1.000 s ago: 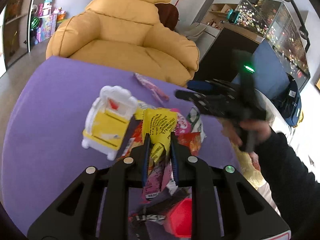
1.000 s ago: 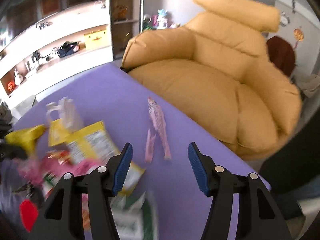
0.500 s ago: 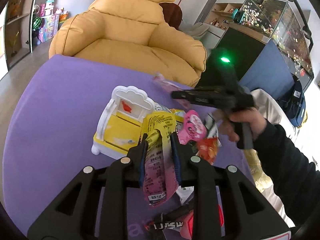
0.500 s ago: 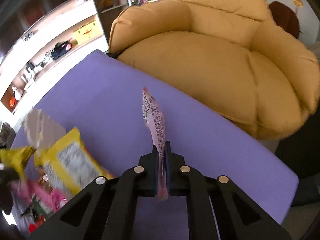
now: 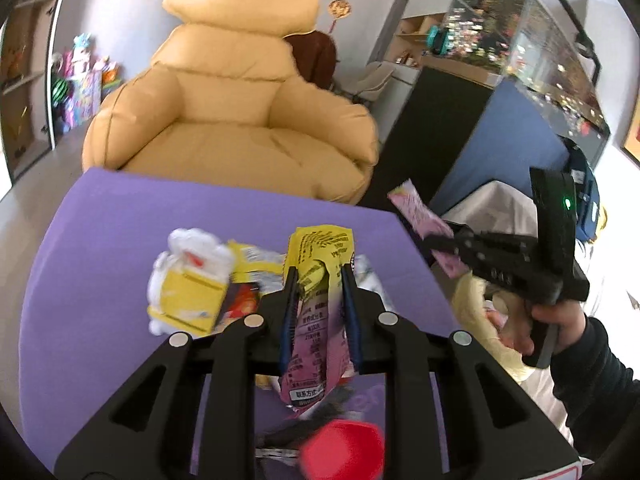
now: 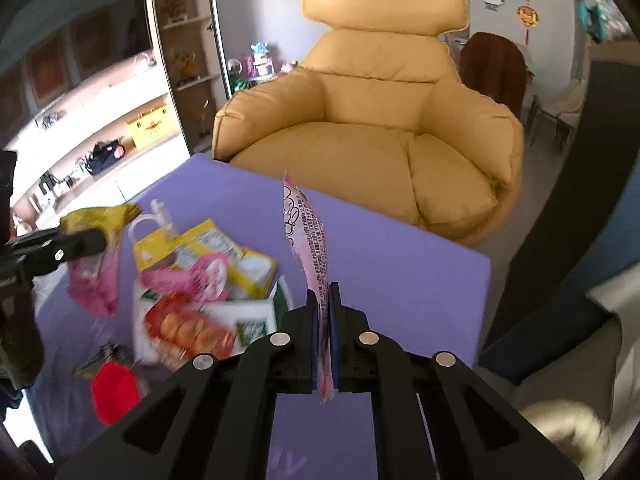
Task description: Collect trash
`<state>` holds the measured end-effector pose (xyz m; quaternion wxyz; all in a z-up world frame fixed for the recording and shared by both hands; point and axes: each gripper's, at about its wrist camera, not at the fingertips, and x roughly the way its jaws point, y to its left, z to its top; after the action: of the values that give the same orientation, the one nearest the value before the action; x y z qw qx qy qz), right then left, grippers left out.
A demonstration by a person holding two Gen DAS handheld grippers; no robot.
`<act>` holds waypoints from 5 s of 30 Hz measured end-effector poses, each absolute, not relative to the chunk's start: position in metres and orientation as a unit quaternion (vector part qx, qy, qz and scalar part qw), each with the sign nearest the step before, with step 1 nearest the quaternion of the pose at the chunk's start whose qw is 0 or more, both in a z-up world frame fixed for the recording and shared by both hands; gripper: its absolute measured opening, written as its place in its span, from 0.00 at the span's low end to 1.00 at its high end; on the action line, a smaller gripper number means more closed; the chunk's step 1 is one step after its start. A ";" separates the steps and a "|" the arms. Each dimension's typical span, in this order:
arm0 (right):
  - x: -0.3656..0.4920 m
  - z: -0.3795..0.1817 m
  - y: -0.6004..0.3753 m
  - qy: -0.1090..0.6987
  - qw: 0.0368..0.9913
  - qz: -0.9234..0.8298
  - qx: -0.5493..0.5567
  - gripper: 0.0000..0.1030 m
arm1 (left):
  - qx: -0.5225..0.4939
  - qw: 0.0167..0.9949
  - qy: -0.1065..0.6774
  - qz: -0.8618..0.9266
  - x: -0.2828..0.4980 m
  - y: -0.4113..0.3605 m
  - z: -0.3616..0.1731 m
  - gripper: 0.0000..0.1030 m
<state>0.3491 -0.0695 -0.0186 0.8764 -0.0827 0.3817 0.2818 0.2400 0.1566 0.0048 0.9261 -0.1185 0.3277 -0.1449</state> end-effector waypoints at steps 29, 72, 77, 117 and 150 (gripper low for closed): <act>0.224 -0.020 -0.278 0.346 0.930 0.121 -0.026 0.07 | -0.070 0.861 0.380 -0.330 0.242 -0.079 -0.003 0.19; 0.251 -0.099 -0.283 0.448 0.885 0.125 -0.022 0.07 | -0.168 0.866 0.389 -0.267 0.288 -0.085 -0.025 0.71; 0.259 -0.116 -0.306 0.473 0.878 0.076 -0.006 0.07 | -0.156 0.869 0.387 -0.267 0.264 -0.065 -0.024 0.74; 0.206 -0.079 -0.129 0.412 0.876 0.251 0.008 0.57 | -0.195 0.905 0.372 -0.061 0.156 0.201 -0.045 0.75; 0.182 -0.117 -0.100 0.426 0.864 0.248 -0.105 0.57 | -0.181 0.885 0.423 -0.068 0.154 0.200 -0.078 0.48</act>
<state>0.1823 -0.1003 -0.1174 0.8636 -0.1051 0.4263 0.2478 0.1539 0.2000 -0.0778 0.8853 -0.1805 0.4232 -0.0676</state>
